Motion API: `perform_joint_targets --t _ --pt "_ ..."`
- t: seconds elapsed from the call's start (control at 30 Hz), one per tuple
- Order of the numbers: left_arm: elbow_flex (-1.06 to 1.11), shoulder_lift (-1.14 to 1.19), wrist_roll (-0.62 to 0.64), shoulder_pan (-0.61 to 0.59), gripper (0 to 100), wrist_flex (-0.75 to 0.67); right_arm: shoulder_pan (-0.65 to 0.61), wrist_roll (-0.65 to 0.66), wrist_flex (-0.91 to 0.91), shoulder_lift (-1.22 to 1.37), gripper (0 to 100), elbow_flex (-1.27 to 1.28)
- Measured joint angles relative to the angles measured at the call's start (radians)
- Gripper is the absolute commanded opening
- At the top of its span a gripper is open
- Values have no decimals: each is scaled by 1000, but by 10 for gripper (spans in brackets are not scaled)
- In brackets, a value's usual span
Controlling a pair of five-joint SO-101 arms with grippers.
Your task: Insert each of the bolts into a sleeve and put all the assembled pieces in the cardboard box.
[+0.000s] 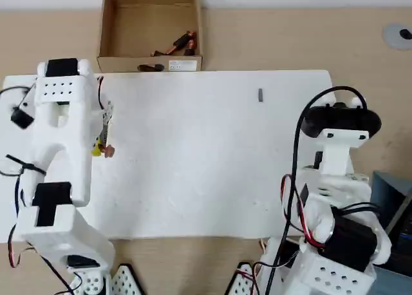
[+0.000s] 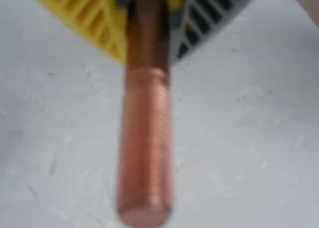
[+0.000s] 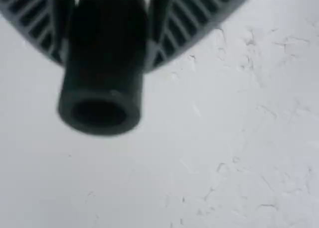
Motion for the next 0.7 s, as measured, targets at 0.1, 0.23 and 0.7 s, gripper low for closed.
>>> perform_joint_targets --t 0.1,0.23,0.7 --pt "0 18 133 0 6 0 0 0 0 0 10 0" --pt "-11 32 279 -17 6 0 0 0 0 0 10 0" --pt "-91 35 359 -101 11 0 0 0 0 0 10 0"
